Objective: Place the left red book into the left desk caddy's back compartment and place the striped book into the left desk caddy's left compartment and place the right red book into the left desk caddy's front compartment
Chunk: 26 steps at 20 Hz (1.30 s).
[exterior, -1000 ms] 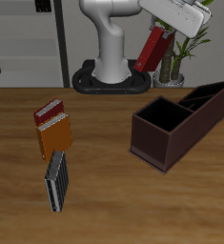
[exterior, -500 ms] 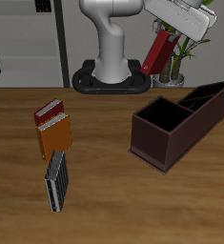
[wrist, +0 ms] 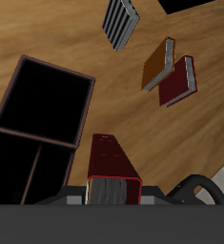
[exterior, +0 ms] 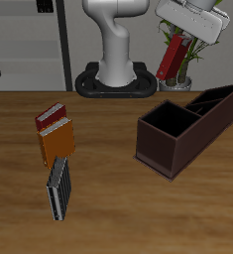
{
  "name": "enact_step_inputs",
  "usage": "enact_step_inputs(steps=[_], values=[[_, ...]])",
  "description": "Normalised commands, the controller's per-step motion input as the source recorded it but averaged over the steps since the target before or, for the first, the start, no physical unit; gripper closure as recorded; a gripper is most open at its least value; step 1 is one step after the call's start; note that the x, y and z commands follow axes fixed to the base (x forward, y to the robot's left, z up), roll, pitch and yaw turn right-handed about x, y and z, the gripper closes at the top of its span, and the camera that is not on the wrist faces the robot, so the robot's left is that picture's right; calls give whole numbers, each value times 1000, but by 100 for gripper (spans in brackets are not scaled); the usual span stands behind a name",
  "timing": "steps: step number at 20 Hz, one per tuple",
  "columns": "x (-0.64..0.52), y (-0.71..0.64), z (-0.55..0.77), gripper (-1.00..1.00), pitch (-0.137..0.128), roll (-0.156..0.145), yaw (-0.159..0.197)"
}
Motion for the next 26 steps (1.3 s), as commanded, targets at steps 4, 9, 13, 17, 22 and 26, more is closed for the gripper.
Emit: enact_step_inputs(steps=[4, 9, 13, 17, 22, 26], values=[[-245, 194, 27, 100, 6, 29, -88], [-137, 350, 118, 100, 3, 57, -84], [65, 221, 143, 100, -11, -8, -71], [251, 161, 82, 100, 44, 13, -73], [202, 200, 111, 100, 18, 23, -56], [143, 131, -16, 100, 30, 7, -38]])
